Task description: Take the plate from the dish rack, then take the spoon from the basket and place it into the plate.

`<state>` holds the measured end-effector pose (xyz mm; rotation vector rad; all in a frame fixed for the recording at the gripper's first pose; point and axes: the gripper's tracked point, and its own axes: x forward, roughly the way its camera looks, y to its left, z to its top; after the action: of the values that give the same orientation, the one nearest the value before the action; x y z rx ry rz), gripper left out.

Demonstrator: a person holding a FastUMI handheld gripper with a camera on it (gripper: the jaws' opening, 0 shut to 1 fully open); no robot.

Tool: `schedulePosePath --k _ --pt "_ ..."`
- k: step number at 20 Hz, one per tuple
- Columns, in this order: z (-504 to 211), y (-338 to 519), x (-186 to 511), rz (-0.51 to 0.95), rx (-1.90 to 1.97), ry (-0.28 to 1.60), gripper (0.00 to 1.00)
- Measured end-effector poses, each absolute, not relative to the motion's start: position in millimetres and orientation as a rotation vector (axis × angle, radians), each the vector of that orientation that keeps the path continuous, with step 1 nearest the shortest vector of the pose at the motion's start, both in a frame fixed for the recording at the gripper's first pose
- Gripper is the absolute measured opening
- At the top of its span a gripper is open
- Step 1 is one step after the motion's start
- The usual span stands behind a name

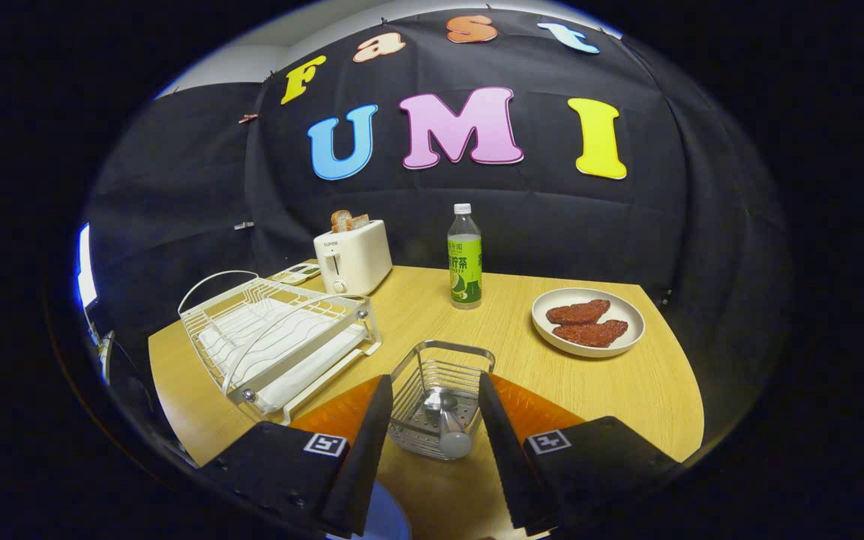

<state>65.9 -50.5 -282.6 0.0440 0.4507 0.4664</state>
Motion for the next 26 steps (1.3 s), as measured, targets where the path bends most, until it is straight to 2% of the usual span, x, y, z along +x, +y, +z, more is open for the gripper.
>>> schedulePosePath --k 3,4,5,8,9,18,26 --pt "-285.1 -42.4 64.2 0.492 0.004 0.433 0.64" --pt "-286.4 -42.0 61.6 0.499 -0.002 0.432 0.57" --pt "-287.0 -38.9 67.5 0.489 -0.004 0.427 0.56" --pt "-291.1 -44.5 67.2 0.454 0.014 0.464 0.26" --pt "-290.9 -43.6 68.5 0.452 0.012 0.462 0.22" --pt "-287.6 -44.7 69.5 0.476 0.009 0.504 0.16" --pt "-229.4 -63.2 68.6 0.467 0.069 0.505 0.15"
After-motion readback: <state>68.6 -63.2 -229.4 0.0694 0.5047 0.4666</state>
